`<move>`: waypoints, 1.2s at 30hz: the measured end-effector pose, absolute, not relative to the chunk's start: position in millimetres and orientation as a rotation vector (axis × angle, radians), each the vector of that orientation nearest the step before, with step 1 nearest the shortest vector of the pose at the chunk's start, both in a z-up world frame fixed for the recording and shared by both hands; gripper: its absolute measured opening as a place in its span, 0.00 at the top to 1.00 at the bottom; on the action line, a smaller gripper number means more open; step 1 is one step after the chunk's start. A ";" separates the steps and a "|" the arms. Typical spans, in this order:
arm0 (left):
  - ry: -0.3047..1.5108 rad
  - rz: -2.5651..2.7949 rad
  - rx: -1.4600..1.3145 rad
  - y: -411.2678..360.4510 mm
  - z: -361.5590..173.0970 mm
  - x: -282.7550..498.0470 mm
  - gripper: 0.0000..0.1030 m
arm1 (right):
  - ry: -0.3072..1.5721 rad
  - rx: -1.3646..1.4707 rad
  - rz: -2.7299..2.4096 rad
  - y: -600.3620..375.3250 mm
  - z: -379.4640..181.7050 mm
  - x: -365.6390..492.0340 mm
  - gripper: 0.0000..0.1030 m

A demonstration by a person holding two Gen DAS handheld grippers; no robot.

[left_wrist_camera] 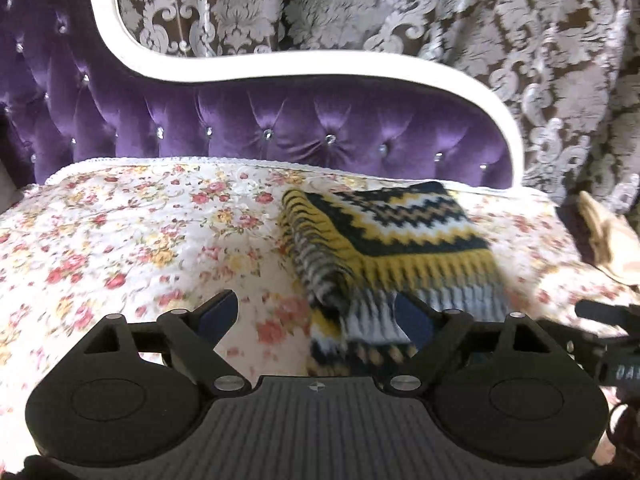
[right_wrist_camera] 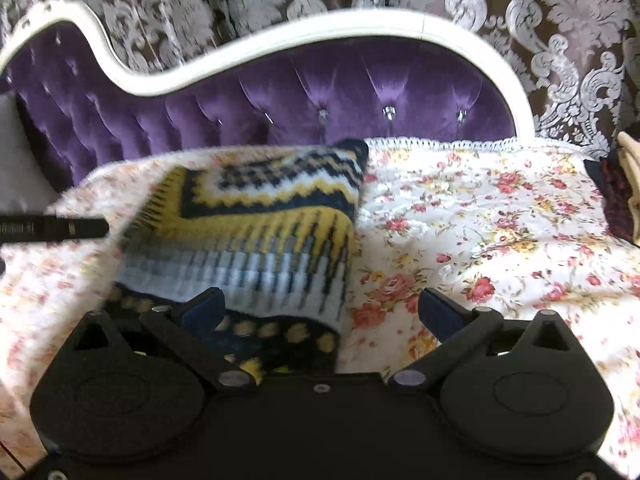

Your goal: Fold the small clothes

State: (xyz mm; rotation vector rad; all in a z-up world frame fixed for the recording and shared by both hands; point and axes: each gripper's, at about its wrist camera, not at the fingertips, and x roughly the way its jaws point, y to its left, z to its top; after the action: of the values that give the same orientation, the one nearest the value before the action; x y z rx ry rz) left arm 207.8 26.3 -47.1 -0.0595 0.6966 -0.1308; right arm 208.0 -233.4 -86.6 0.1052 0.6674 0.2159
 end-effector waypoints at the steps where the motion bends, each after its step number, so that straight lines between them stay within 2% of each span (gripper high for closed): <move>1: 0.694 -0.130 -0.058 24.0 -43.4 200.5 0.17 | 0.658 0.116 0.220 -233.0 -80.9 202.5 0.01; 16: 0.611 -0.022 -0.051 3.8 -2.3 72.3 0.17 | 0.520 0.166 0.241 -225.5 -16.2 83.5 0.01; 36: 0.588 0.066 -0.026 -14.5 -3.5 -9.3 0.17 | 0.502 0.114 0.160 -215.9 -11.2 12.4 0.01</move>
State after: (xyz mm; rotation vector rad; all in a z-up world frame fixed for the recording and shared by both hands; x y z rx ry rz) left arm -9.3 -14.5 -3.5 -0.0257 0.5884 0.0662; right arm 12.4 -215.9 -11.2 0.1144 0.5024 0.1604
